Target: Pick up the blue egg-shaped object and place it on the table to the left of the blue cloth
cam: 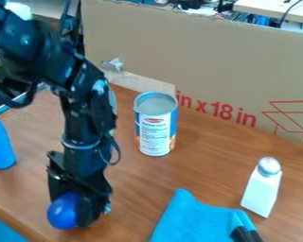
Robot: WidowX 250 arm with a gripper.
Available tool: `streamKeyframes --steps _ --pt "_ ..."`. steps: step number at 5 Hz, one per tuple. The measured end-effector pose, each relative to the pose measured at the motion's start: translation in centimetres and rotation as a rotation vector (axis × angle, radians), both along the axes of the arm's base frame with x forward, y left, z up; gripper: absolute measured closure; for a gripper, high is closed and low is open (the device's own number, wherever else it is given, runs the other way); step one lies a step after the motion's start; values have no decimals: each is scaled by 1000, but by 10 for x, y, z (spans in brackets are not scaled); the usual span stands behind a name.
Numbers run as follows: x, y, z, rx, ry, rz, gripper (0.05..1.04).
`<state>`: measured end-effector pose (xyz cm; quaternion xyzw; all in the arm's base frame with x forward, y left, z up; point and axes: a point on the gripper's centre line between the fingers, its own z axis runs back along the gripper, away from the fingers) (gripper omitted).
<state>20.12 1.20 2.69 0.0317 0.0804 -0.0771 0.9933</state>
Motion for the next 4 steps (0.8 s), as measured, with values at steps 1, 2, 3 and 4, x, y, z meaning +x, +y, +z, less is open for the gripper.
streamKeyframes --steps 1,2,3,4 --pt "9 -7 -12 -13 -27 1 269" --pt "11 -7 -13 -14 -24 3 207" --pt "8 -9 -10 -27 -15 36 96" --pt "7 -11 21 -68 -35 107 94"
